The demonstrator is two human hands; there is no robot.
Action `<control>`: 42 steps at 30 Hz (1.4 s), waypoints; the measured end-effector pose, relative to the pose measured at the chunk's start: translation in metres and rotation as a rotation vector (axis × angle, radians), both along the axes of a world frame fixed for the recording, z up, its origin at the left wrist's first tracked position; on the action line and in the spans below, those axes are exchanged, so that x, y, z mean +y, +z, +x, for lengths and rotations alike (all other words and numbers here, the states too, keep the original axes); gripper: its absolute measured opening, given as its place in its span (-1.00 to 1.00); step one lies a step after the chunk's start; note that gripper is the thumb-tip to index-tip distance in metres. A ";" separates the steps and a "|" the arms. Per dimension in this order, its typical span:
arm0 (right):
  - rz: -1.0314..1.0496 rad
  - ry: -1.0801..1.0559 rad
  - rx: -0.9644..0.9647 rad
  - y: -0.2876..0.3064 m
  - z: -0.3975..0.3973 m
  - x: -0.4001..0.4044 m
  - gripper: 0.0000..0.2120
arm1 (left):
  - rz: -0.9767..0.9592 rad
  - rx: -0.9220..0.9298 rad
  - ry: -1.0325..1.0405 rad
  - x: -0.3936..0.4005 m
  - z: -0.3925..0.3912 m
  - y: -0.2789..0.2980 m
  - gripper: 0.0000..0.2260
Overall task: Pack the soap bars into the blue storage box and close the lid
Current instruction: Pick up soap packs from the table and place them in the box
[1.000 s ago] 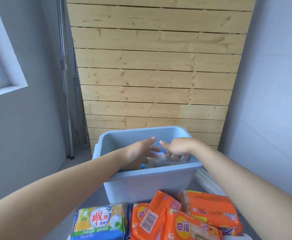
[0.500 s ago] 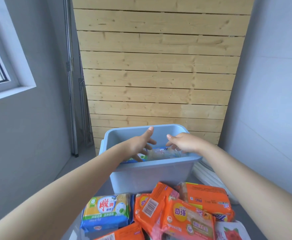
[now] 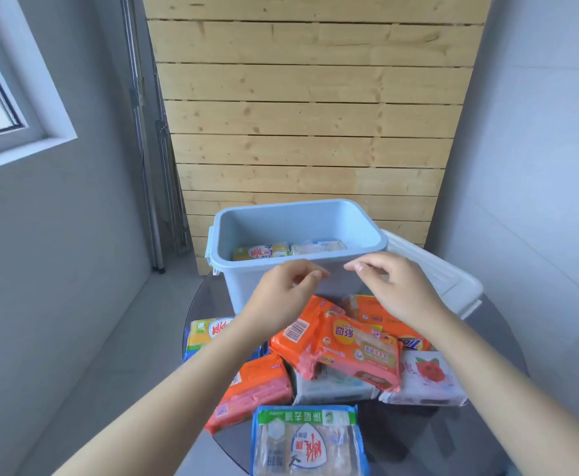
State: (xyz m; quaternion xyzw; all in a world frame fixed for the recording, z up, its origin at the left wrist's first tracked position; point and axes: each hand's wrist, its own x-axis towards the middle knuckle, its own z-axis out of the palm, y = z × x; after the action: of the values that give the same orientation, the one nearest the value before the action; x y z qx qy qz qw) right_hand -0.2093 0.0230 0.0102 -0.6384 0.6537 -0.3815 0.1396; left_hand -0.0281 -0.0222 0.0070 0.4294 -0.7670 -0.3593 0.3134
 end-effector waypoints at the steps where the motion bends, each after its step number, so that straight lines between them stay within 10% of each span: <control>1: 0.012 0.005 0.002 -0.006 0.000 0.005 -0.79 | 0.024 -0.018 -0.004 0.005 0.000 -0.007 -0.81; 7: 0.277 0.166 0.051 -0.040 -0.003 0.019 -0.77 | 0.054 -0.149 0.044 0.015 0.005 -0.038 -0.77; 15: 0.476 0.284 0.349 -0.045 -0.004 0.026 -0.07 | 0.303 -0.274 0.054 0.009 0.016 -0.052 -0.72; 24: 0.246 0.279 0.142 -0.040 -0.004 0.020 -0.23 | 0.591 -0.170 0.123 -0.002 0.027 -0.047 -0.71; 34: 0.233 0.503 0.598 -0.027 0.017 -0.005 -0.31 | 0.888 0.143 0.046 0.000 0.036 -0.039 -0.51; 42: 0.402 0.229 0.204 -0.044 -0.011 -0.007 -0.09 | 0.725 0.014 -0.004 0.002 0.038 -0.052 -0.65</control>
State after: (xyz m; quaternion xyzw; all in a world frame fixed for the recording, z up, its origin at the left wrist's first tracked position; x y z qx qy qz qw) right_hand -0.2207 0.0163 -0.0337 -0.7028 0.6507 -0.1590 0.2394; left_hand 0.0097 -0.0205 -0.0447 0.5086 -0.5885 -0.6114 0.1455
